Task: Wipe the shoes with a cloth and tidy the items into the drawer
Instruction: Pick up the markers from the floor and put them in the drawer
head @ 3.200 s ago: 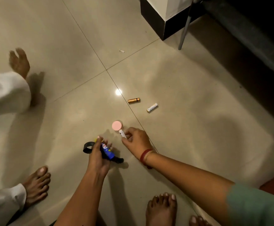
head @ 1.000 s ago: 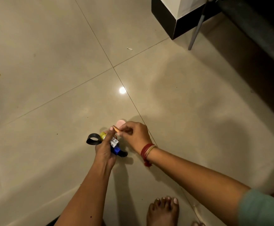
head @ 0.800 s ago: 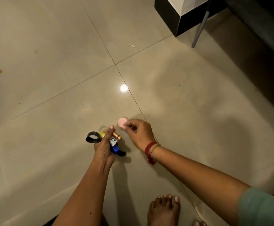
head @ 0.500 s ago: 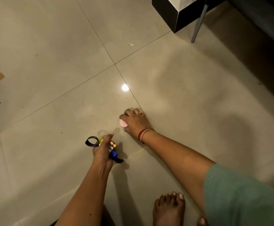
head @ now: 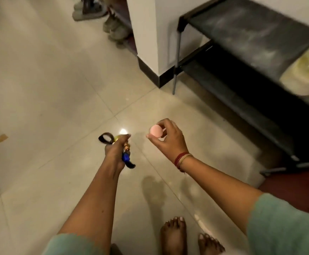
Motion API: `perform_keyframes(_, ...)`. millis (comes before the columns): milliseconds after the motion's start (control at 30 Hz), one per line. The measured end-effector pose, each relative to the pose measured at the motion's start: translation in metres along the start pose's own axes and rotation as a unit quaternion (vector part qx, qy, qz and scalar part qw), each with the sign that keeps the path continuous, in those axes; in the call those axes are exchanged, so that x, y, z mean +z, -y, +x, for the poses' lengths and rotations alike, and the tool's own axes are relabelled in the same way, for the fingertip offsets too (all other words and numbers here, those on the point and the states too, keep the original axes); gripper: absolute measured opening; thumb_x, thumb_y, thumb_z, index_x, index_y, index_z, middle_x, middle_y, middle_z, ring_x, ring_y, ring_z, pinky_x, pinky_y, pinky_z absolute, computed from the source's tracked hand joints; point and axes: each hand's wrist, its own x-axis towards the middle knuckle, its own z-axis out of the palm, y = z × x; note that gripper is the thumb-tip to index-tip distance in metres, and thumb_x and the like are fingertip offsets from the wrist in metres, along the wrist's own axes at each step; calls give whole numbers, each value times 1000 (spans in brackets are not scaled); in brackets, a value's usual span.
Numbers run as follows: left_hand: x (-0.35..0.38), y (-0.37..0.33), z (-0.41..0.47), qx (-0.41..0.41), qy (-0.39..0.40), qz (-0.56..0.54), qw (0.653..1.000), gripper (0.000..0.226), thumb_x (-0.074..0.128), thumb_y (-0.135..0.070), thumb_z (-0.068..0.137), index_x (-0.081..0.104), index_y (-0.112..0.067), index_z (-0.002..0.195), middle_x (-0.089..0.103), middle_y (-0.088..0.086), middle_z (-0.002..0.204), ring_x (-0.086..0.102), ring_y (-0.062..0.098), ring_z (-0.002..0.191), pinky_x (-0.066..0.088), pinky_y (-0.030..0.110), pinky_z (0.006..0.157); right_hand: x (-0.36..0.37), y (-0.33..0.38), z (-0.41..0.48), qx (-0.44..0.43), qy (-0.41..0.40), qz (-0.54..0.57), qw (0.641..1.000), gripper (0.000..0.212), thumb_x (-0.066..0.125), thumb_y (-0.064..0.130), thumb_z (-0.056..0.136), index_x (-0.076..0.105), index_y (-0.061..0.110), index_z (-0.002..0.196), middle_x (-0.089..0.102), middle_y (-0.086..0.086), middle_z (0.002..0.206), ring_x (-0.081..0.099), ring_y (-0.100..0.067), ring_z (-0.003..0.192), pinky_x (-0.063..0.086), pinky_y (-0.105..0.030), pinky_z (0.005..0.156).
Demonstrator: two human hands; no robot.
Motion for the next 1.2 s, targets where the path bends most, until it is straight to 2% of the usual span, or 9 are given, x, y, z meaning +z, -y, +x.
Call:
perform_keyframes(67,18,-25,-31,23,54,0,998,17,75,-15,80,59,-14,76,57,-5,54,47,5,38,36,17,38,-46,33,-14,1,-60,11,998,36,73,41,75,52,21,96,52,9,94,51,-7,77,46,-14,61)
perform_keyframes(233,84,-83,-134,71,208,35,975,24,81,-24,74,63,-11,84,62,-2,63,54,5,45,40,17,40,-151,90,-74,31,-175,45,983,33,75,37,75,56,23,98,55,7,97,54,-4,82,46,-9,63)
perform_keyframes(433,128,-69,-256,-24,344,66,936,26,79,-29,73,65,-12,86,66,2,75,61,7,55,45,17,39,-249,116,-180,37,-230,55,971,30,78,35,71,60,26,93,63,4,93,61,-9,80,53,-21,67)
perform_keyframes(600,153,-17,-337,-103,397,92,908,19,76,-22,80,65,-8,86,66,5,71,58,10,58,51,17,46,-302,103,-260,57,-272,49,959,29,79,31,71,61,26,93,63,2,93,60,-14,79,52,-24,66)
perform_keyframes(700,164,19,-372,-118,417,133,891,12,68,-14,86,61,-5,82,65,6,66,54,10,57,48,15,43,-325,89,-303,71,-287,32,955,26,79,31,71,61,28,91,63,5,92,60,-15,82,52,-27,68)
perform_keyframes(833,176,67,-401,-129,450,200,861,16,59,-7,89,59,-2,75,59,5,58,54,9,45,44,14,42,-351,63,-363,115,-305,0,945,24,78,31,72,61,28,89,65,7,91,59,-14,79,50,-27,66)
perform_keyframes(967,183,113,-411,-151,455,253,841,10,59,-6,89,60,1,81,62,6,61,59,10,45,48,15,43,-368,27,-421,206,-296,-44,932,25,78,30,72,61,27,90,60,10,91,57,-8,75,45,-17,65)
perform_keyframes(1100,186,150,-410,-172,465,306,813,6,64,-5,87,63,0,86,67,8,71,62,11,52,50,17,43,-370,-26,-459,342,-243,-50,906,32,79,27,71,59,21,96,64,0,94,62,-18,87,48,-28,76)
perform_keyframes(1200,191,164,-406,-159,479,345,791,8,67,-6,86,64,1,86,64,10,77,62,12,57,51,16,48,-368,-58,-461,398,-209,-76,890,38,79,19,70,59,14,102,65,-7,100,61,-23,94,44,-26,77)
